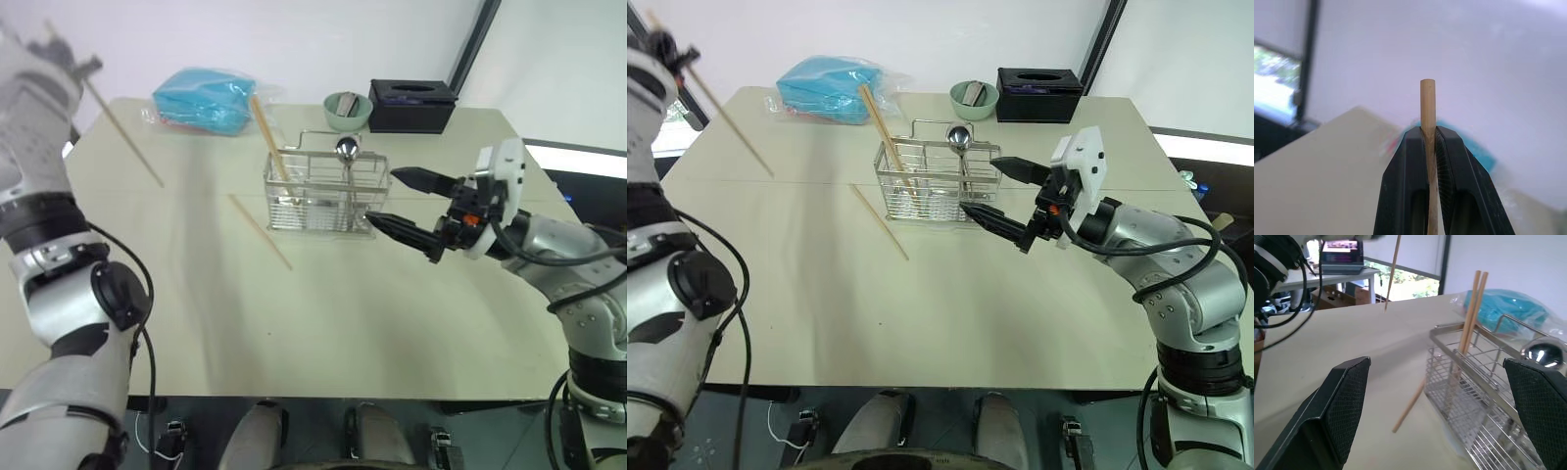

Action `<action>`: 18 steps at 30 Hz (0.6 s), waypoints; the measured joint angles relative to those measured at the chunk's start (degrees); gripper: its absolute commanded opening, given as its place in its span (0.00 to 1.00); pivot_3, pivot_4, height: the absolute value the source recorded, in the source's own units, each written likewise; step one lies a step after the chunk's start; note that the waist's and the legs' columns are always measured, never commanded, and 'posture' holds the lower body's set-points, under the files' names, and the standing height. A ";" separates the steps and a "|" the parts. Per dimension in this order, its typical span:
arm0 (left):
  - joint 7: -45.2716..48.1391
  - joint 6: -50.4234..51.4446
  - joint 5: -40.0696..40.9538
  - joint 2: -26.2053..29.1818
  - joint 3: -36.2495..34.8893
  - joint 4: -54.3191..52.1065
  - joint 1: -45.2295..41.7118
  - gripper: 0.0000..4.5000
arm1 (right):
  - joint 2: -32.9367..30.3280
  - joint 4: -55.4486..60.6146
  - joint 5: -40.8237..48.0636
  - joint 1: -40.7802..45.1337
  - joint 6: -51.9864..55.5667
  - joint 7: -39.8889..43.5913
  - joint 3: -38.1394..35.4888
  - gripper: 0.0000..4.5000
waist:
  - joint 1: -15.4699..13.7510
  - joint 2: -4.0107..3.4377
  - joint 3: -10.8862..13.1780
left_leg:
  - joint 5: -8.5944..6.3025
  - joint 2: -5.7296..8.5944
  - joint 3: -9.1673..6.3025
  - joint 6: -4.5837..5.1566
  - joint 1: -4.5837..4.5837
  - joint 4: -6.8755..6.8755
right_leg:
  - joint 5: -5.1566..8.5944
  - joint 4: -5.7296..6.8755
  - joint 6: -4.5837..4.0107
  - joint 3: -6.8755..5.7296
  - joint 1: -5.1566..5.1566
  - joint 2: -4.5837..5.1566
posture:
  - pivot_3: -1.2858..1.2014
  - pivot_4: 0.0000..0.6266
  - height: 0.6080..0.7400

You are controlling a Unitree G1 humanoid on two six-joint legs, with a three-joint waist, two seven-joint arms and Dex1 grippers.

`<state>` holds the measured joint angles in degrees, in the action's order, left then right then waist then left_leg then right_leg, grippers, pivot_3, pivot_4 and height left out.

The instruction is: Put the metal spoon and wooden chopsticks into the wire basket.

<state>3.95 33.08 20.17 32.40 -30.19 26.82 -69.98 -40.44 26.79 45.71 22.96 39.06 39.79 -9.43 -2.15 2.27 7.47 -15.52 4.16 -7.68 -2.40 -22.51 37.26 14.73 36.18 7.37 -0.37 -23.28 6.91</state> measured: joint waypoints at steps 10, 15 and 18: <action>7.86 -10.56 4.32 -10.35 4.03 4.88 -9.33 0.02 | -1.13 1.10 -0.41 -1.66 1.53 -2.63 -1.48 1.00 | 0.00 -0.10 0.02 | 0.01 0.00 0.00 0.03 0.07 0.03 | 0.00 0.04 0.01 -0.01 0.07 -0.06 | 0.52 0.24 0.35; 12.90 -15.06 4.23 -15.43 7.55 9.59 -9.33 0.02 | -1.10 4.04 0.12 -3.23 2.29 -5.07 -2.44 1.00 | 0.19 -0.10 0.03 | 0.00 0.01 0.05 0.05 0.02 -0.01 | 0.00 -0.01 0.01 0.00 0.02 -0.05 | 0.52 0.24 0.35; 15.78 -17.82 3.89 -17.72 10.04 11.53 -8.92 0.02 | -0.87 5.77 0.67 -4.12 2.95 -7.05 -2.87 1.00 | 0.28 -0.11 0.03 | 0.00 0.01 0.06 0.05 0.01 -0.05 | 0.00 -0.03 0.01 0.00 -0.01 -0.06 | 0.52 0.24 0.35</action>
<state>19.73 15.26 24.06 14.68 -20.15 38.35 -78.90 -41.30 32.56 46.38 18.84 42.01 32.73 -12.31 -1.87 2.17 7.51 -15.52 4.17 -7.62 -2.35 -22.50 37.21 14.73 36.15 7.38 -0.37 -23.29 6.86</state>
